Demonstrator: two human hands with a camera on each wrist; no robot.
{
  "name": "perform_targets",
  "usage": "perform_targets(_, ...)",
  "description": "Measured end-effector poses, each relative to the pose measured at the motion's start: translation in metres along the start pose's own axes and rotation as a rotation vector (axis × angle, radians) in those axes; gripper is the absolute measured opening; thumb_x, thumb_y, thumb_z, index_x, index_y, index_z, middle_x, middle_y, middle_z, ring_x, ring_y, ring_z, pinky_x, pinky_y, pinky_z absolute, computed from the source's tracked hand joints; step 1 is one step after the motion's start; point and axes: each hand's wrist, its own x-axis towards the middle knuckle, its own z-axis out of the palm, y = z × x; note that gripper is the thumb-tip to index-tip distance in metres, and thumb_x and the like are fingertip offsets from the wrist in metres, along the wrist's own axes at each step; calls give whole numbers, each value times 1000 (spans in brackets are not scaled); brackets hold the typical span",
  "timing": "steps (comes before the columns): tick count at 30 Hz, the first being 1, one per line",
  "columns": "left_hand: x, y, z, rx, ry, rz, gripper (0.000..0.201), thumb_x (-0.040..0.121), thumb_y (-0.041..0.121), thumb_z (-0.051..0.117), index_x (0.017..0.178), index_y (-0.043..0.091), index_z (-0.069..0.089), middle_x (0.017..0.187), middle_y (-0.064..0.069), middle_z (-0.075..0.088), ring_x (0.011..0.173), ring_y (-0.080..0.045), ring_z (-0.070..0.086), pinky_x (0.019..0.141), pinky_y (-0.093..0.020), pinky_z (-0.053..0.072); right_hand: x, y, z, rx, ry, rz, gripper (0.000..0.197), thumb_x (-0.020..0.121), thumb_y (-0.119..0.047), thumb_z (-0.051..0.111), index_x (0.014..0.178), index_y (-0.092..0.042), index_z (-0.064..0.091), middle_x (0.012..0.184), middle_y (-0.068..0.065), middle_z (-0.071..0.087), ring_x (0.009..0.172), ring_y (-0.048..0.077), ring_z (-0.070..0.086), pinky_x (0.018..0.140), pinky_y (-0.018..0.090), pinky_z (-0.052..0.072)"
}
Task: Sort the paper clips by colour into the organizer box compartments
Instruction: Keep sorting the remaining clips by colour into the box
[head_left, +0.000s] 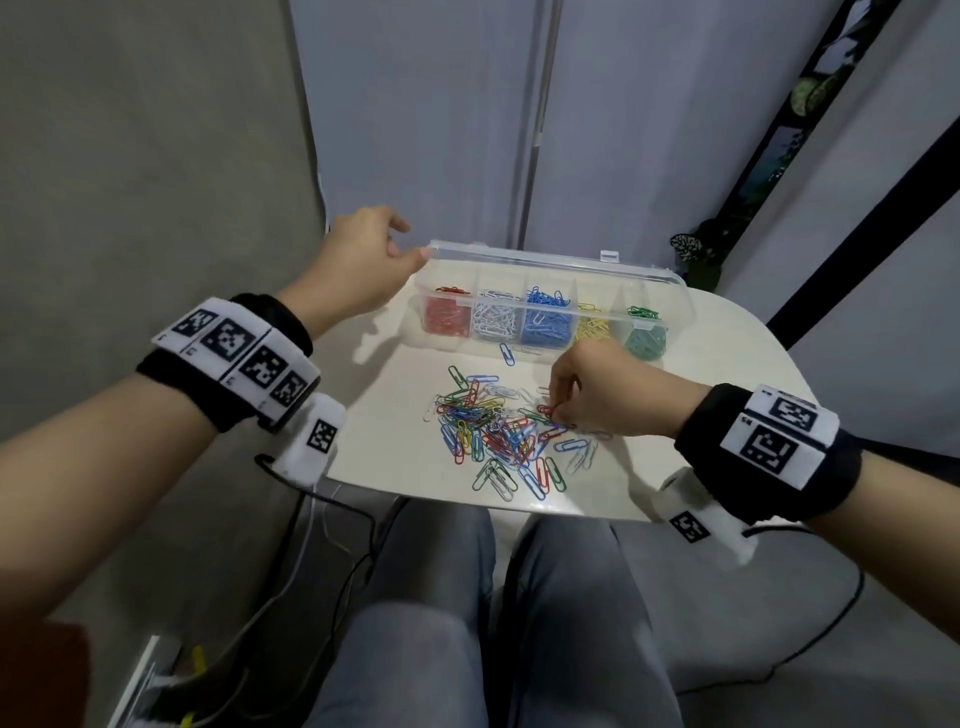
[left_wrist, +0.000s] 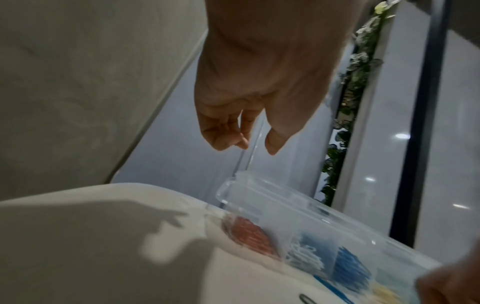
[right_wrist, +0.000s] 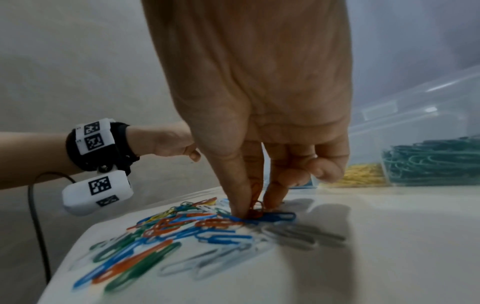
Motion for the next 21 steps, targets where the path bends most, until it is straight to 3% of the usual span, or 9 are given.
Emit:
perform_targets(3,4,-7,3,13,-129,-115,50,93,37,61,132,6,54,104,-14,63,102,-33,59,82,-32,43,0,3,-3,150,36,20,6,78,-8,77,79,-4,73,71,1,69,57,3,56,50,10,42)
perform_targets(5,5,-11,7,-98,-197,-129,44,94,31,60,131,7,56,93,-11,66,82,-32,61,66,-29,44,1,6,-7,327,61,61,7,76,-7,79,74,-5,73,66,1,69,52,1,56,50,11,43)
perform_targets(7,5,-12,9,-229,-224,-151,36,95,23,59,128,7,59,74,-4,63,64,-22,53,53,-26,43,3,8,-13,514,74,96,7,73,-2,80,73,-4,73,61,1,68,49,2,54,49,13,42)
perform_targets(11,4,-11,12,-389,-236,-189,34,96,13,59,129,8,57,66,-3,58,61,-15,48,51,-25,41,11,3,-30,811,168,140,10,74,5,76,81,8,69,56,-4,67,46,2,52,49,21,35)
perform_targets(14,5,-11,15,-417,-240,-203,38,96,9,57,133,7,55,64,-5,58,55,-13,44,49,-25,40,25,-12,-47,841,267,112,8,74,-3,79,79,0,72,57,-2,67,46,6,48,46,19,36)
perform_targets(18,4,-10,17,-438,-243,-224,38,96,8,55,135,7,54,62,-4,56,53,-14,41,46,-25,37,58,-39,-60,787,371,91,11,76,-3,78,84,0,72,63,0,67,48,-1,54,45,9,39)
perform_targets(21,2,-9,17,-453,-234,-245,40,97,9,54,137,7,52,61,-4,55,52,-14,41,45,-25,36,86,-58,-57,739,414,100,13,73,0,79,83,4,73,64,5,65,53,7,57,53,16,46)
